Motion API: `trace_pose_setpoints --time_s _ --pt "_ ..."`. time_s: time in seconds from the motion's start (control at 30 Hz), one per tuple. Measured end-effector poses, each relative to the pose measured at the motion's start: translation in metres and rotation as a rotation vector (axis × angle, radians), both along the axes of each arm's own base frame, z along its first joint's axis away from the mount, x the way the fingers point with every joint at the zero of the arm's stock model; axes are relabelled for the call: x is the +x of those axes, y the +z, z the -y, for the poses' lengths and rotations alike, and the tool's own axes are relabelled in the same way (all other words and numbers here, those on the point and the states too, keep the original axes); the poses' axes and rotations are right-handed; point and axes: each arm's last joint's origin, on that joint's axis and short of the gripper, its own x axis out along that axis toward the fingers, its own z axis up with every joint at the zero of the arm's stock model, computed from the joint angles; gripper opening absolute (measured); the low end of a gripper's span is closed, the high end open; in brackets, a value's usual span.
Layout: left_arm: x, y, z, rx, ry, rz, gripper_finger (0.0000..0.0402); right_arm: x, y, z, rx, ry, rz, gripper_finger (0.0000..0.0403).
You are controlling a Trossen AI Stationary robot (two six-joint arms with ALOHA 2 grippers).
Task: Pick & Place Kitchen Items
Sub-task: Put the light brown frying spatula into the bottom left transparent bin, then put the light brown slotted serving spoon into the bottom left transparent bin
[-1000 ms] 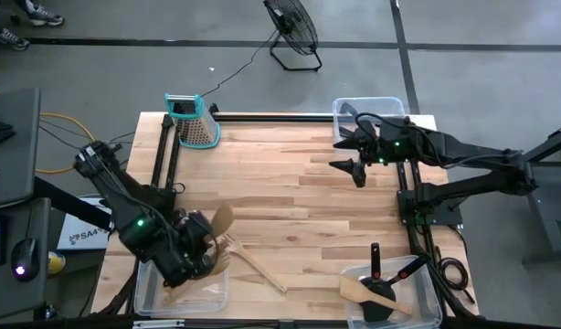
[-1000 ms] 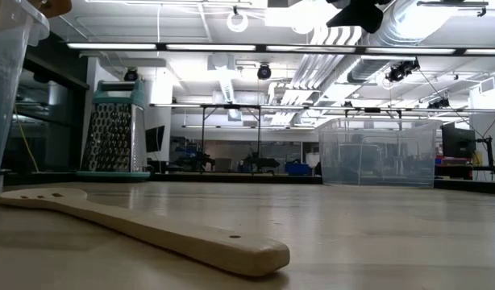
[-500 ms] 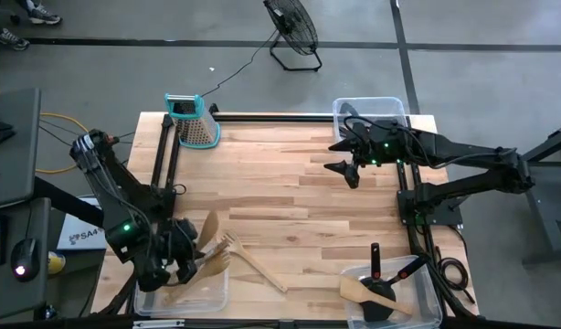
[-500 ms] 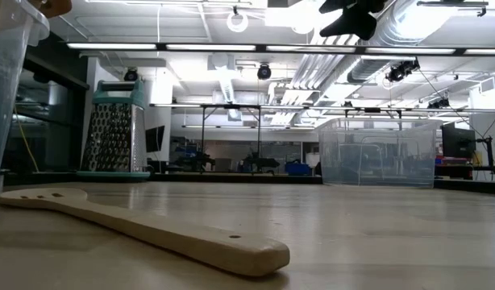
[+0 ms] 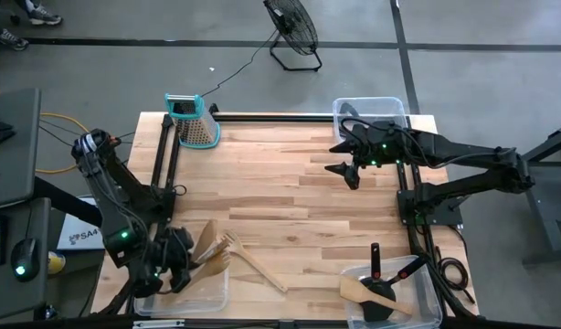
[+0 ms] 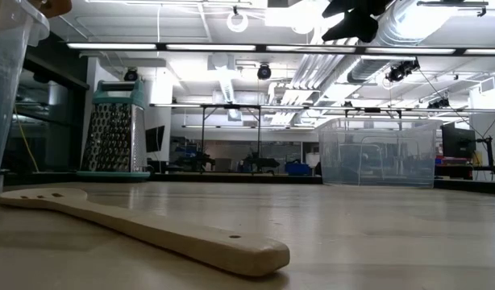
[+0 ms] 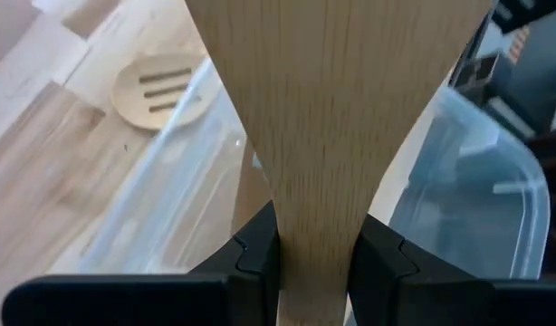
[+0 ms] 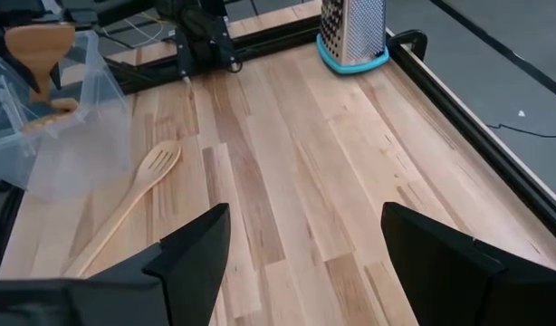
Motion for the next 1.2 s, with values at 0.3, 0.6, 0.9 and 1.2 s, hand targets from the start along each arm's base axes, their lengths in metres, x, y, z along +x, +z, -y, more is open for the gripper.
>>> trace_pose_setpoints --time_s 0.3,0.6,0.9,1.2 --pt "-0.003 -0.003 -0.004 0.076 -0.064 -0.051 0.0083 0.002 -0.001 0.0 0.02 -0.013 -0.004 0.0278" --pt "-0.004 -0.008 -0.006 0.146 -0.081 -0.09 0.0131 0.002 -0.001 0.0 0.035 -0.022 -0.002 0.0278" --pt "-0.004 -0.007 -0.005 0.119 -0.085 -0.094 0.0154 0.002 -0.001 0.0 0.071 -0.035 0.004 0.0278" --pt "-0.011 0.016 -0.019 -0.035 -0.035 -0.001 0.0156 0.002 -0.002 -0.001 0.093 -0.047 0.007 0.0278"
